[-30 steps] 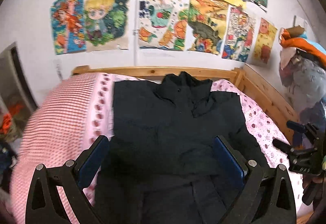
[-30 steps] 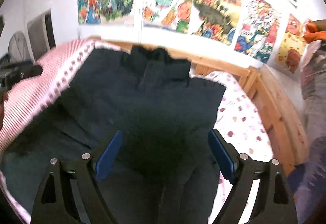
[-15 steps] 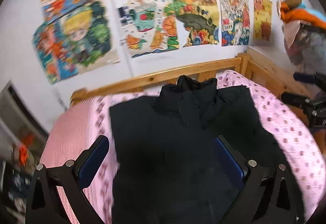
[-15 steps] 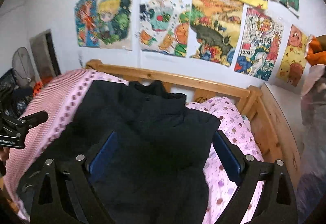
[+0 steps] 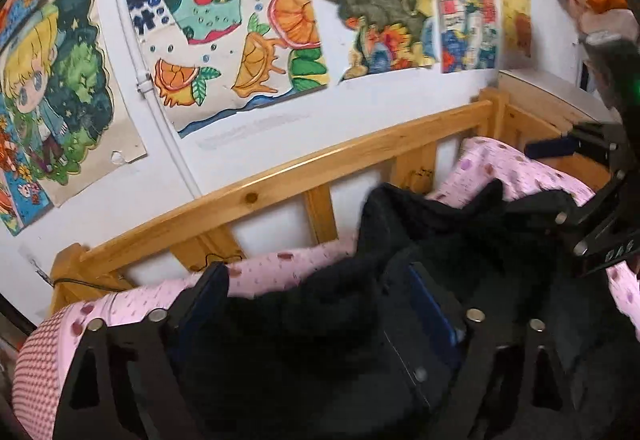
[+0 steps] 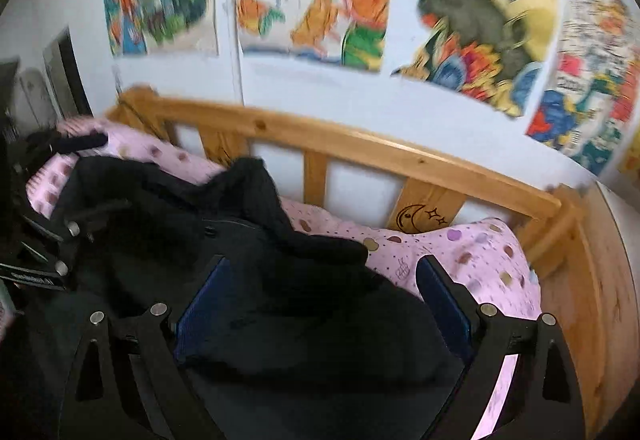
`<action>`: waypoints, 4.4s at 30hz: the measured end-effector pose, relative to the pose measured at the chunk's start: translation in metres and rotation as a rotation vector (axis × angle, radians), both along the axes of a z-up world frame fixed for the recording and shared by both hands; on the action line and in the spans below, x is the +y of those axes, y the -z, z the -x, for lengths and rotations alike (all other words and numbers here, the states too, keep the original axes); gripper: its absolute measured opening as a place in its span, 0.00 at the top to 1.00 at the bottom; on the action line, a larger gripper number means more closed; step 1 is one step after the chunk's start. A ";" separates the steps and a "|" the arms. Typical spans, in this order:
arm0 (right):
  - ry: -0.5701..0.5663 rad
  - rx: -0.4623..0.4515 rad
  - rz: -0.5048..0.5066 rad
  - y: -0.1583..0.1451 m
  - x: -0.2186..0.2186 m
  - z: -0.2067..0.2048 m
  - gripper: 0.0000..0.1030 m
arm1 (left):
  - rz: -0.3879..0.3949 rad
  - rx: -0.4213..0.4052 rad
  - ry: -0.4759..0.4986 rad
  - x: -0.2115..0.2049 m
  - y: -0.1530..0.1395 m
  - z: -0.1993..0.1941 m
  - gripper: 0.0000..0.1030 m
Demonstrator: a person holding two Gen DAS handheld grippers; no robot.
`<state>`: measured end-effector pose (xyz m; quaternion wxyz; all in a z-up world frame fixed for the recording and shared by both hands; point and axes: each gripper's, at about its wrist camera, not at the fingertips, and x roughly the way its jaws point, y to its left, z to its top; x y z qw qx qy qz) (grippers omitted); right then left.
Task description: Fold large clothes
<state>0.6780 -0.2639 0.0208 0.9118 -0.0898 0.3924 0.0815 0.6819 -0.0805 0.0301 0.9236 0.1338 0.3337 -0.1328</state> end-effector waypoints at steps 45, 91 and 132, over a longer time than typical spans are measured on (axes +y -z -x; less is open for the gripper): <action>0.046 -0.228 -0.364 0.026 -0.078 0.074 0.62 | 0.454 -0.159 0.020 0.105 0.034 0.057 0.24; -0.016 -0.137 -0.125 0.061 -0.014 0.092 0.41 | 0.080 -0.024 0.030 -0.007 0.036 0.096 0.20; -0.060 -0.436 -0.025 -0.112 0.032 0.429 0.02 | 0.000 -0.342 -0.051 0.020 -0.144 0.448 0.00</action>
